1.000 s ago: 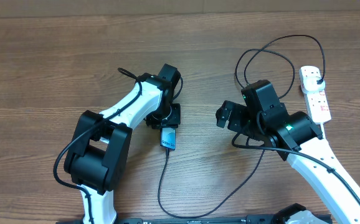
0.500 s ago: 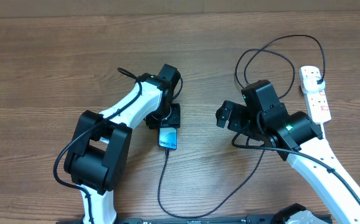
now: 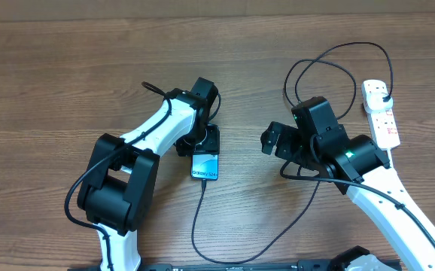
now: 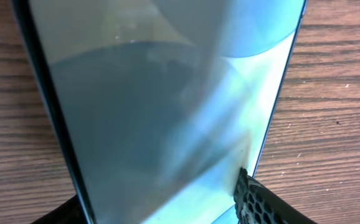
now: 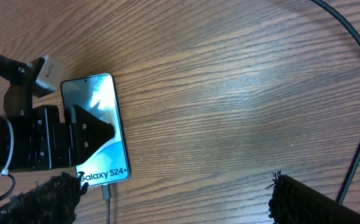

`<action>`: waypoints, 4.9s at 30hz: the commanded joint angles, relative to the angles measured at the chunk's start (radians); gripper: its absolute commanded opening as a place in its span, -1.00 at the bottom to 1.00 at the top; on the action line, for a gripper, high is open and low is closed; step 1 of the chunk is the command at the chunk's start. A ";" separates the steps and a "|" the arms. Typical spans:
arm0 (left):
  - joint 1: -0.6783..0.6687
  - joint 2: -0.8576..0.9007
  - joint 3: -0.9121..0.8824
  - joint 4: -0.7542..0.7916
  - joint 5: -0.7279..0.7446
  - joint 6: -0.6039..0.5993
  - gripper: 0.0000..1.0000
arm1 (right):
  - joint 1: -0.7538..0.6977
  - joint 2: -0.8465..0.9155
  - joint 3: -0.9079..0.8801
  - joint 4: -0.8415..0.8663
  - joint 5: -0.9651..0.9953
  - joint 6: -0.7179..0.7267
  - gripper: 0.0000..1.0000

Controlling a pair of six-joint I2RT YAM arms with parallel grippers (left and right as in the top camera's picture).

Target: Plug charger to phone and switch on socket

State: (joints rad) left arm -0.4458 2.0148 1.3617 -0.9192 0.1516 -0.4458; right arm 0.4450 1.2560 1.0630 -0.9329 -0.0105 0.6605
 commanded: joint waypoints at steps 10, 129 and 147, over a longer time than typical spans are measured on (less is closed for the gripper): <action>-0.005 0.010 -0.007 0.004 -0.057 -0.004 0.58 | -0.004 0.002 0.017 0.003 0.008 -0.008 0.99; 0.283 0.010 0.092 -0.007 -0.056 -0.004 0.99 | -0.004 0.002 0.017 0.003 0.008 -0.008 1.00; 0.283 0.010 0.092 -0.007 -0.056 -0.004 0.99 | -0.004 0.002 0.017 0.003 0.008 -0.008 1.00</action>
State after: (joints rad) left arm -0.1619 2.0148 1.4361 -0.9268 0.1032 -0.4465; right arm 0.4446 1.2560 1.0630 -0.9325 -0.0105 0.6605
